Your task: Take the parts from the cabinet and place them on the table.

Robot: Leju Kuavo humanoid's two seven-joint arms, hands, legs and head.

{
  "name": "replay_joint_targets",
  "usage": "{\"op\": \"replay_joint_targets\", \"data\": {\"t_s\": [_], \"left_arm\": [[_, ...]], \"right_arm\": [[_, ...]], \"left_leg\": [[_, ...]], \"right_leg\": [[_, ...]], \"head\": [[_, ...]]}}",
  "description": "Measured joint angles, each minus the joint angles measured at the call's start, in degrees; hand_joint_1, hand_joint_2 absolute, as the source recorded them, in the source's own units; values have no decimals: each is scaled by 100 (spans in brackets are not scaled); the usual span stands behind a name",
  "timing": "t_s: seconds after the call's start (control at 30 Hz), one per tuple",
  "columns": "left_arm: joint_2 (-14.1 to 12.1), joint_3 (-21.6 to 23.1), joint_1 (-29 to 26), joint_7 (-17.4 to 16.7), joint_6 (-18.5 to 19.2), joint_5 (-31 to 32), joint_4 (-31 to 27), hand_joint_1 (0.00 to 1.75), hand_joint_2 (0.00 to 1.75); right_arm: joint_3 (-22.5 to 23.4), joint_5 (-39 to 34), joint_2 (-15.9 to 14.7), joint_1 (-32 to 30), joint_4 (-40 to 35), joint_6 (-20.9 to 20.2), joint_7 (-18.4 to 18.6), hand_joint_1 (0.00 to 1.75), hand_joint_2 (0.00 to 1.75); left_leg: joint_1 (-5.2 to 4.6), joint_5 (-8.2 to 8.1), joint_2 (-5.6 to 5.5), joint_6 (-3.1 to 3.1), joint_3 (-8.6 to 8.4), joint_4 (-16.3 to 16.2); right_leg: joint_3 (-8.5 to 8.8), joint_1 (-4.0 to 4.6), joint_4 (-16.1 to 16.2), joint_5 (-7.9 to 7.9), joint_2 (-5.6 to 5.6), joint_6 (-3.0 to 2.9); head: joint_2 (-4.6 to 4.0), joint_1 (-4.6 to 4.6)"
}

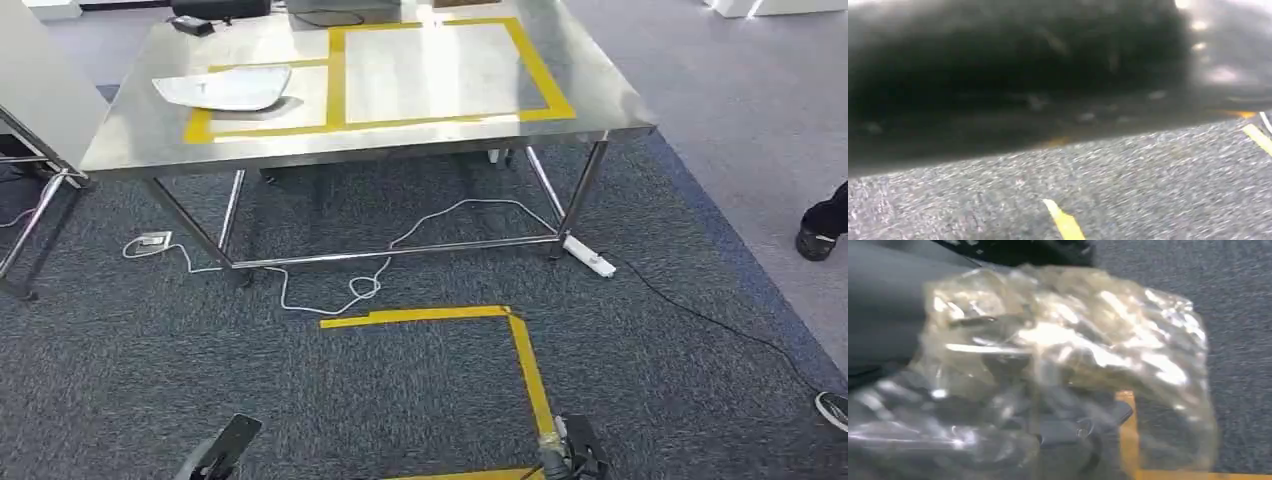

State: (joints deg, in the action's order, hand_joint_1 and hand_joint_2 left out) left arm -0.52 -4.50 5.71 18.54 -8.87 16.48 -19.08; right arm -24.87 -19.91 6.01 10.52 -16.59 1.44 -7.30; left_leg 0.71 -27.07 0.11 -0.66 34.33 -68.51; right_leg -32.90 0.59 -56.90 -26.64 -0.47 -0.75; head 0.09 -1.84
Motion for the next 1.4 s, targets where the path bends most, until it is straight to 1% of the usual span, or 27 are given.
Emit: {"op": "replay_joint_targets", "data": {"t_s": [0.07, 0.2, 0.27, 0.33, 0.37, 0.4, 0.47, 0.5, 0.53, 0.57, 0.6, 0.7, 0.73, 0.8, 0.87, 0.9, 0.93, 1.0, 1.03, 1.07, 1.1, 1.2, 1.23, 1.27, 1.3, 1.37, 1.4], "left_arm": [[-2, 0, 27, 22, 0, 46, 0, 0, 0], [13, 2, 43, 66, 26, 92, 0, 0, 0], [35, 13, 72, 105, 90, 126, 0, 0, 0], [57, 33, 76, 149, 116, 214, 0, 0, 0], [72, 68, 77, 162, 116, 290, 0, 0, 0], [100, 111, 80, 162, 94, 356, 0, 0, 0], [182, 171, 80, 157, 44, 417, 0, 0, 0], [203, 190, 81, 153, 28, 439, 0, 0, 0], [230, 219, 90, 153, 15, 452, 0, 0, 0], [249, 247, 109, 153, 9, 452, 0, 0, 0], [258, 262, 130, 153, 7, 452, 0, 0, 0], [249, 267, 128, 153, 2, 452, 2, 0, 0], [258, 271, 109, 151, 2, 452, 2, 0, 0], [267, 291, 125, 146, 4, 452, 2, 0, 0], [282, 299, 128, 146, 4, 455, 2, 0, 0], [286, 299, 112, 146, 4, 455, 2, 0, 0], [286, 302, 95, 144, 4, 455, 2, 0, 0], [286, 302, 88, 159, 0, 448, 2, 0, 0], [284, 299, 92, 188, -7, 424, 2, 0, 0], [265, 297, 97, 232, -24, 355, 2, 0, 0], [251, 280, 95, 317, -28, 253, 2, 0, 0], [127, 79, 32, 606, -9, -150, 2, 0, 0], [103, 8, 27, 679, 9, -226, 2, 0, 0], [81, -65, 31, 734, 22, -275, 0, 0, 0], [50, -126, 57, 750, 31, -304, 0, 0, 0], [52, -206, 84, 783, 68, -306, -13, 0, 0], [63, -225, 83, 787, 85, -282, -17, 0, 0]], "right_arm": [[9, 2, 0, 0, -15, 4, -17, 0, 0], [11, 17, 0, -25, -20, 7, -33, 0, 0], [13, 20, -7, -44, -20, 5, -50, 0, 0], [20, -5, -26, -60, -20, 2, -92, 0, 0], [48, -56, -46, -81, -17, 0, -142, 0, 0], [85, -94, -65, -118, -17, -11, -201, 0, 0], [144, -131, -103, -206, -15, -44, -286, 0, 0], [164, -136, -118, -239, -15, -46, -308, 0, 0], [173, -138, -127, -258, -15, -46, -317, 0, 0], [192, -140, -133, -273, -15, -46, -317, 0, 0], [216, -144, -144, -281, -15, -44, -326, 0, 0], [245, -155, -153, -315, -15, -46, -326, 0, 0], [247, -155, -157, -315, -15, -46, -321, 0, 0], [251, -157, -160, -345, -15, -46, -323, 0, 0], [258, -162, -168, -379, -13, -44, -323, 0, 0], [262, -164, -170, -384, -11, -44, -323, 0, 0], [269, -164, -170, -384, -9, -44, -323, 0, 0], [286, -157, -170, -371, -9, -48, -321, 0, 0], [289, -132, -170, -362, -9, -65, -308, 0, 0], [288, -83, -170, -351, -9, -85, -280, 0, 0], [286, 16, -168, -316, -9, -125, -216, 0, 0], [203, 260, -83, -139, -11, -168, 40, 0, 0], [173, 310, -46, -81, -39, -160, 105, 0, 0], [144, 341, -37, -8, -46, -147, 136, 0, 0], [122, 361, -7, 46, -46, -135, 151, 0, 0], [85, 391, -2, 81, -46, -120, 206, 0, 0], [70, 393, 4, 79, -46, -116, 219, 0, 0]], "left_leg": [[-66, -296, 11, 122, -724, 1063], [-97, -191, -8, 208, -647, 1275], [-60, -38, -32, 279, -498, 1288], [-61, 103, -87, 285, -288, 1288], [-61, 190, -113, 277, -175, 1283], [-57, 268, -143, 263, -74, 1280], [-43, 422, -234, 217, 129, 1270], [-31, 492, -296, 182, 197, 1260], [-23, 564, -357, 143, 273, 1245], [-54, 607, -408, 103, 344, 1208], [-68, 675, -448, 86, 377, 1159], [-37, 856, -663, -4, 427, 1199], [-42, 733, -454, -11, 465, 1144], [-36, 88, -135, -62, 662, 513], [-18, -356, -56, -97, 908, -404], [-10, -377, -45, -104, 941, -685], [-8, -284, -38, -99, 831, -668], [-18, 19, 25, -47, 271, 115], [-40, 182, 140, 9, -77, 651], [-97, 63, 389, 77, -288, 995], [-149, 84, 438, 120, -308, 1085], [-147, 47, 302, 201, -247, 1146], [-72, 101, 243, 239, -274, 1243], [-70, 129, 190, 263, -263, 1262], [-71, 159, 134, 303, -230, 1261], [-84, 198, -45, 319, -172, 1257], [-87, 213, -132, 311, -154, 1251]], "right_leg": [[-105, 29, -76, 76, -1, 48], [-171, -8, -46, 286, -54, 192], [-315, -36, -323, -266, 15, 258], [-537, -65, -1156, -938, 25, 308], [-612, -68, -1560, -1025, 25, 324], [-630, -73, -1814, -874, 26, 335], [-419, -90, -1766, -246, 51, 346], [-164, -104, -1456, -79, 114, 346], [226, -131, -924, -150, 286, 341], [784, -142, -245, -438, 558, 333], [998, -165, 243, -698, 581, 300], [885, -139, 189, -669, 372, 156], [866, -147, 191, -628, 267, 92], [789, -114, 190, -564, 78, 25], [706, -91, 185, -505, -108, 20], [668, -84, 179, -482, -199, 21], [660, -75, 178, -458, -278, 24], [673, -58, 170, -438, -427, 41], [682, -44, 166, -439, -497, 44], [671, -32, 166, -439, -565, 52], [647, -5, 156, -431, -616, 82], [631, 12, 153, -411, -758, 152], [586, 17, 135, -479, -723, 191], [513, -4, -21, -611, -338, 220], [332, -32, -410, -820, -101, 231], [-155, -62, -1428, -1215, 27, 256], [-327, -64, -1744, -1271, 35, 267]], "head": [[0, -2], [0, -2], [0, 17], [0, 20], [0, 20], [0, 26], [0, 24], [0, 20], [0, 26], [0, 31], [0, 7], [0, 6], [0, 2], [0, -48], [0, -44], [0, -50], [0, -48], [0, -52], [0, -48], [0, -39], [0, -44], [0, -39], [0, -52], [0, -2], [0, 7], [0, 4], [0, 4]]}}
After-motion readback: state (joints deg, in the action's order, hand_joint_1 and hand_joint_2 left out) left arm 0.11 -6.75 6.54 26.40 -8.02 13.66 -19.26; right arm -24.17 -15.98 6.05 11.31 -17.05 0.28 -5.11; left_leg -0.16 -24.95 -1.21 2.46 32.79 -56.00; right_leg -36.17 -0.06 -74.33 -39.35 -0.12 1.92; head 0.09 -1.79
